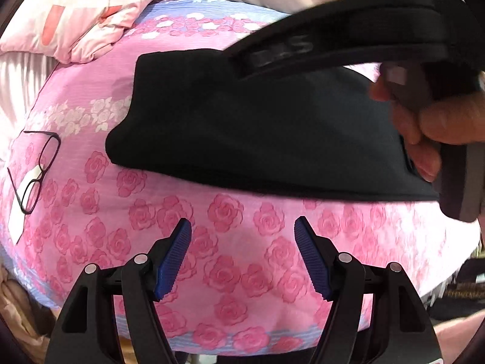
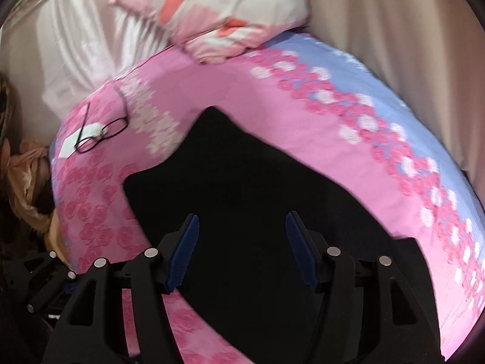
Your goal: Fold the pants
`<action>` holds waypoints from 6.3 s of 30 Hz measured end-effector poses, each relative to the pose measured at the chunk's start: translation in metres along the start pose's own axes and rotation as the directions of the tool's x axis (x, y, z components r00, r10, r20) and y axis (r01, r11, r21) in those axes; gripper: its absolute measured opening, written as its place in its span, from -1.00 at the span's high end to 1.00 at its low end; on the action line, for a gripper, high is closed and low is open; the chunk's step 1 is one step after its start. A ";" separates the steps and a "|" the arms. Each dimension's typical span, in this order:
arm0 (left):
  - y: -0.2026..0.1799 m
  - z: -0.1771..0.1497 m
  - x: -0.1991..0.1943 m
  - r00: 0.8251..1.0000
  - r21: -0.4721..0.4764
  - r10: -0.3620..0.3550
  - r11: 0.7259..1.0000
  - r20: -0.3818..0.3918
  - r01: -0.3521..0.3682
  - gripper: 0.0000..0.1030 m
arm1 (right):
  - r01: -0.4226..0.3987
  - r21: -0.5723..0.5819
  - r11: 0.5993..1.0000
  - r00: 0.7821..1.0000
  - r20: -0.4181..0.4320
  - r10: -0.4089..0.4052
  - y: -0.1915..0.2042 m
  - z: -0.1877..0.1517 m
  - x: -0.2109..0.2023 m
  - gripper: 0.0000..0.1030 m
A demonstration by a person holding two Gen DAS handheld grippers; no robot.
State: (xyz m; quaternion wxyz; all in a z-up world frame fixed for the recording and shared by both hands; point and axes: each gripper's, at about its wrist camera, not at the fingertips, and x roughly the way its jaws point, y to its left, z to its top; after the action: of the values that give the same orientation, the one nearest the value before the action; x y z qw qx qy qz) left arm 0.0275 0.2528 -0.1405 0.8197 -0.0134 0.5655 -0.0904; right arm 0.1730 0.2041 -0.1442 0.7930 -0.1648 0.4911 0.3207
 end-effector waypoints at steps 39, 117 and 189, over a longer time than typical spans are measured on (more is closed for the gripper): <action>-0.194 0.055 -0.002 0.990 0.343 -0.140 0.930 0.005 0.129 -0.32 | -0.095 0.920 0.381 0.941 0.208 -0.268 -0.289 -0.390 -0.210 0.75; -0.259 0.064 0.029 0.984 0.270 0.176 0.949 -0.018 -0.165 -0.43 | 0.045 0.857 0.513 0.944 0.131 -0.302 -0.365 -0.370 -0.202 0.72; -0.436 0.060 0.110 0.980 0.474 0.191 0.858 0.063 -0.198 -0.69 | -0.354 0.584 0.730 0.935 0.211 0.285 -0.392 -0.374 -0.155 0.32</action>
State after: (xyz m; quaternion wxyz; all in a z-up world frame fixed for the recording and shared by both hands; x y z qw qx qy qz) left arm 0.0632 -0.1992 -0.1668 0.8063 0.2456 0.5185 -0.1438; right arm 0.1359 -0.3553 -0.2010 0.7609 0.2059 0.5462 0.2836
